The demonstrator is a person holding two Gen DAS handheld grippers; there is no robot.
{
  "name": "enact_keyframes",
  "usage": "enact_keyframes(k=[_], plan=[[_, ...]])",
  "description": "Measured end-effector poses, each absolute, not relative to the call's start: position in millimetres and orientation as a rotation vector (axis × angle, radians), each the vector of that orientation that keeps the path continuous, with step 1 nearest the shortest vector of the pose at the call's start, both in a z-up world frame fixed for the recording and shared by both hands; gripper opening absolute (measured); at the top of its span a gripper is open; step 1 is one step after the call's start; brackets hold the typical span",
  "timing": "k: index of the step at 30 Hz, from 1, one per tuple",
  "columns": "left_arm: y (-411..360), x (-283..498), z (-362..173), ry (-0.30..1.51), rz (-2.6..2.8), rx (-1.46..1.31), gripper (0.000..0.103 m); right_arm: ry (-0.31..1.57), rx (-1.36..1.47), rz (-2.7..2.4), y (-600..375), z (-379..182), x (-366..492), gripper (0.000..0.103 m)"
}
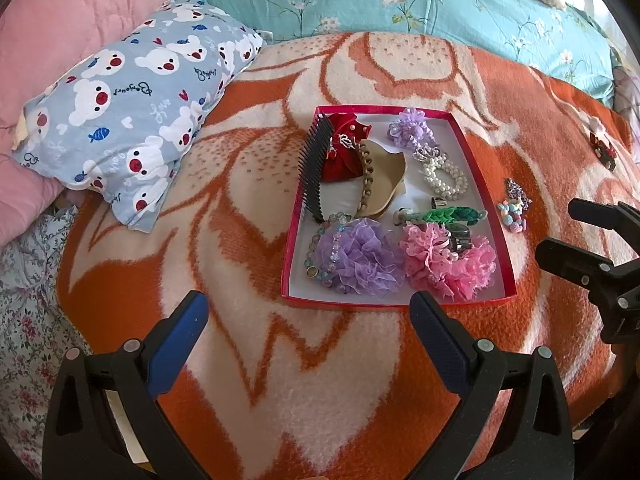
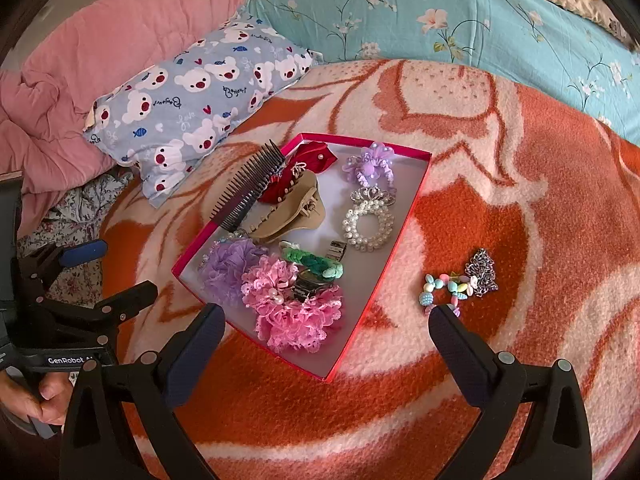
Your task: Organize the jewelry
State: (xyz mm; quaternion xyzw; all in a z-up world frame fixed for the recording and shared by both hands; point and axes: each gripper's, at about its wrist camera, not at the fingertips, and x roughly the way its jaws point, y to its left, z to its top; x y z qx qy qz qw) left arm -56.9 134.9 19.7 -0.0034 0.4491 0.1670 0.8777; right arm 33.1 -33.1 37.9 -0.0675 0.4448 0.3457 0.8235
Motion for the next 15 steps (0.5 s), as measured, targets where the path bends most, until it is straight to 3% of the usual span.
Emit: enact_keyframes(k=[15], plan=[[132.8, -54.3, 22.2, 0.912, 0.365, 0.014, 0.101, 0.948, -0.141, 0.734, -35.1, 37.6, 34.1, 0.103]])
